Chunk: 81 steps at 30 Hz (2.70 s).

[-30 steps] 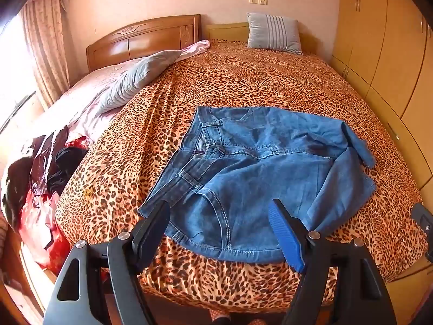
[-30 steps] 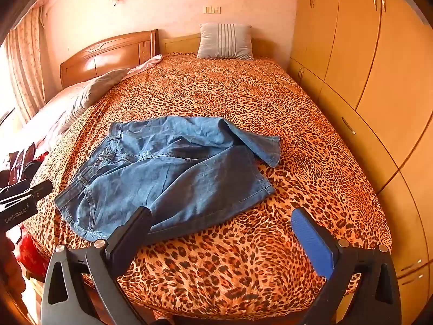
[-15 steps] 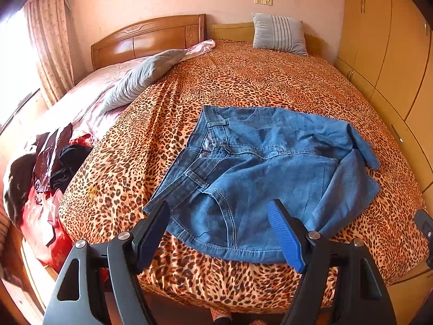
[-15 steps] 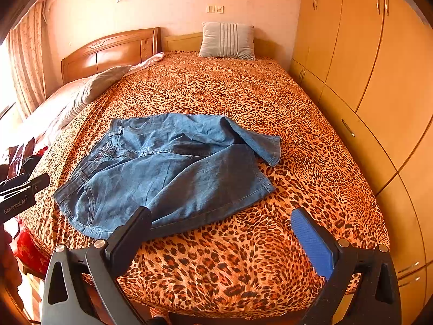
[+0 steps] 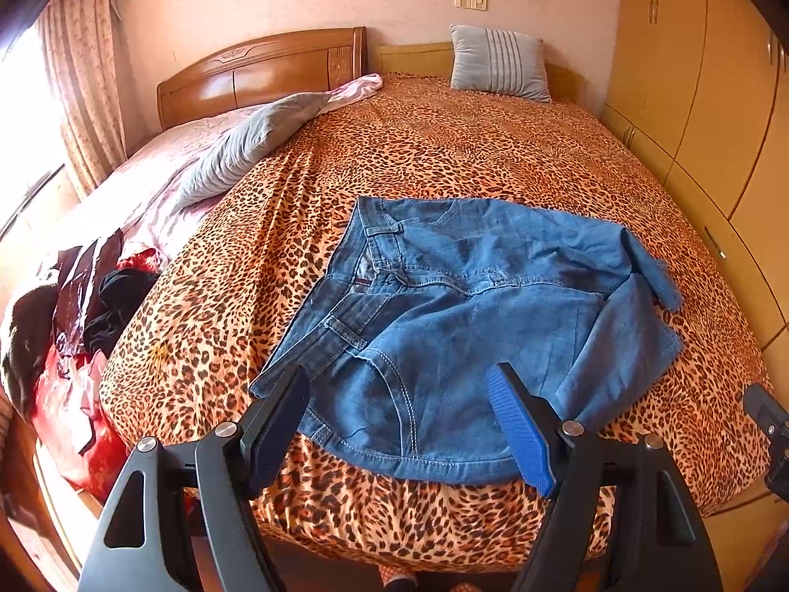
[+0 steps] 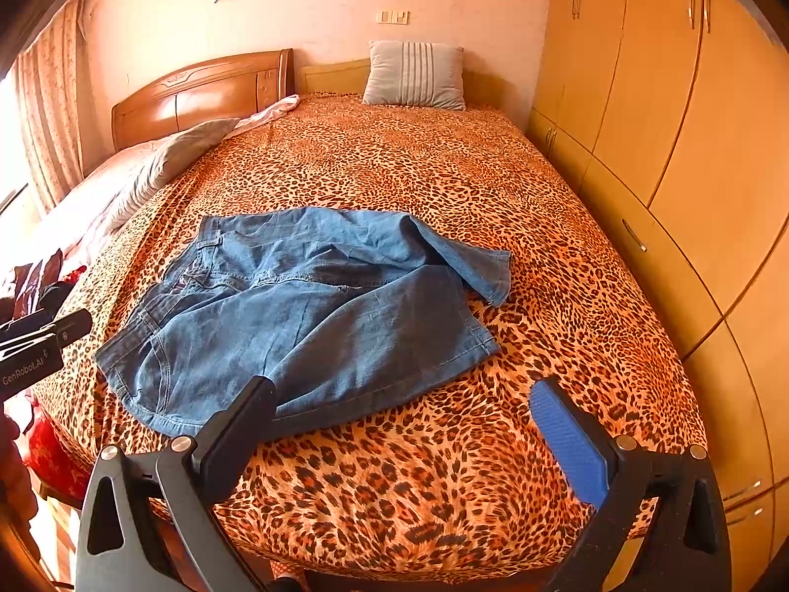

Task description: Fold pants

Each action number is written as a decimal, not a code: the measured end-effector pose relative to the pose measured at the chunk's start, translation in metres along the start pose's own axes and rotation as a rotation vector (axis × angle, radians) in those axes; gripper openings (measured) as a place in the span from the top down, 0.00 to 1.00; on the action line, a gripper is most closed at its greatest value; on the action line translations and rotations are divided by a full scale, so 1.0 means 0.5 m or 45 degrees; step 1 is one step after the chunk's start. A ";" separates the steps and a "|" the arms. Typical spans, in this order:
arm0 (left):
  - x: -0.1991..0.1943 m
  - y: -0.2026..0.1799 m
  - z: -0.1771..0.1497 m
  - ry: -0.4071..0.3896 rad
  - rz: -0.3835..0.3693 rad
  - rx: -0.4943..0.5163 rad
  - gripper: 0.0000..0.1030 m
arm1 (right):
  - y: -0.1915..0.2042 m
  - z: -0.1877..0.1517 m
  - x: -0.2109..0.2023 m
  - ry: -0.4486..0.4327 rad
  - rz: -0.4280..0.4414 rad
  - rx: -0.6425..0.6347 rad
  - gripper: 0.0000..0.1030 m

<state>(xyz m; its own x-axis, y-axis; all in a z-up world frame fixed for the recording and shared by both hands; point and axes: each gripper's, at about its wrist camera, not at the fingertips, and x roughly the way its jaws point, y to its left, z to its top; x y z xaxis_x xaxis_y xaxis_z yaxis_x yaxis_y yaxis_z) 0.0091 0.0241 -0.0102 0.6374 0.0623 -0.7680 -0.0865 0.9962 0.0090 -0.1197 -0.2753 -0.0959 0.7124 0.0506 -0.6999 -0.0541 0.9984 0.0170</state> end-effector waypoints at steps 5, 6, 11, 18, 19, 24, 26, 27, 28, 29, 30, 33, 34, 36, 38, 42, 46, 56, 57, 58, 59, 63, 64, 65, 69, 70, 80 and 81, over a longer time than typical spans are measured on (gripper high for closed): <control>-0.002 -0.001 0.000 0.001 0.000 0.004 0.27 | 0.001 -0.005 0.001 0.010 0.000 0.001 0.00; -0.002 -0.001 -0.001 0.001 -0.001 0.004 0.27 | 0.002 -0.006 0.001 0.011 0.000 0.000 0.00; -0.002 0.000 -0.001 0.002 0.001 0.007 0.27 | 0.006 -0.004 0.000 0.011 0.002 -0.008 0.00; 0.003 -0.002 0.002 0.008 0.002 0.011 0.27 | 0.006 0.000 0.005 0.013 0.002 -0.002 0.00; 0.004 -0.002 0.002 0.010 0.004 0.011 0.27 | 0.006 0.000 0.007 0.016 0.002 -0.001 0.00; 0.014 -0.003 0.006 0.021 0.003 0.021 0.27 | 0.010 0.001 0.015 0.025 0.004 0.006 0.00; 0.019 -0.002 0.009 0.023 0.001 0.025 0.27 | 0.014 0.001 0.019 0.028 0.003 0.007 0.00; 0.021 -0.001 0.010 0.023 0.001 0.026 0.27 | 0.016 0.003 0.021 0.029 0.003 0.008 0.00; 0.023 -0.001 0.011 0.024 -0.002 0.025 0.27 | 0.018 0.004 0.022 0.030 0.003 0.009 0.00; 0.026 0.000 0.013 0.026 -0.004 0.026 0.27 | 0.021 0.005 0.024 0.029 0.002 0.010 0.00; 0.029 0.002 0.015 0.027 -0.004 0.025 0.27 | 0.023 0.007 0.026 0.029 0.002 0.012 0.00; 0.038 0.005 0.019 0.032 -0.009 0.023 0.27 | 0.028 0.011 0.030 0.030 0.001 0.016 0.00; 0.039 0.006 0.019 0.032 -0.012 0.022 0.27 | 0.029 0.013 0.030 0.031 -0.001 0.016 0.00; 0.043 0.007 0.020 0.032 -0.014 0.025 0.27 | 0.031 0.016 0.032 0.033 -0.003 0.017 0.00; 0.047 0.008 0.021 0.035 -0.020 0.027 0.27 | 0.033 0.017 0.035 0.036 -0.007 0.019 0.00; 0.063 0.009 0.021 0.061 -0.026 0.036 0.27 | 0.032 0.016 0.044 0.053 -0.016 0.029 0.00; 0.108 0.016 0.026 0.160 -0.028 0.047 0.21 | 0.025 0.011 0.067 0.100 -0.020 0.060 0.00; 0.393 0.150 0.185 0.628 -0.075 0.188 0.22 | -0.018 -0.011 0.154 0.273 -0.097 0.156 0.00; 0.427 0.158 0.197 0.692 -0.124 0.192 0.22 | -0.021 -0.012 0.165 0.293 -0.099 0.169 0.00; 0.457 0.165 0.206 0.750 -0.162 0.196 0.22 | -0.025 -0.012 0.176 0.313 -0.098 0.185 0.00; 0.484 0.168 0.211 0.798 -0.201 0.196 0.22 | -0.029 -0.013 0.188 0.335 -0.099 0.203 0.00; 0.576 0.156 0.210 0.970 -0.326 0.204 0.22 | -0.070 -0.009 0.232 0.406 -0.102 0.309 0.00; 0.593 0.149 0.206 1.001 -0.347 0.211 0.22 | -0.086 -0.003 0.242 0.417 -0.109 0.332 0.00; 0.606 0.141 0.201 1.029 -0.362 0.225 0.22 | -0.104 0.005 0.253 0.428 -0.124 0.344 0.00; 0.604 0.100 0.196 0.991 -0.403 0.339 0.22 | -0.167 0.041 0.313 0.470 -0.147 0.344 0.00; 0.603 0.092 0.195 1.000 -0.425 0.339 0.22 | -0.182 0.050 0.335 0.483 -0.148 0.345 0.00; 0.601 0.082 0.134 1.041 -0.347 0.223 0.25 | -0.199 0.062 0.516 0.656 0.059 0.191 0.29; 0.599 0.088 0.132 1.035 -0.341 0.217 0.29 | -0.191 0.056 0.519 0.671 0.082 0.161 0.59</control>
<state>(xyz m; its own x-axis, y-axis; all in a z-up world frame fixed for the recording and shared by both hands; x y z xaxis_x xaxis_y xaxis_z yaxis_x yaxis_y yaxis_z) 0.2468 0.0907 -0.1977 -0.1298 -0.1731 -0.9763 0.1453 0.9707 -0.1915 0.0899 -0.3570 -0.2594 0.2616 0.1245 -0.9571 0.0219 0.9906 0.1349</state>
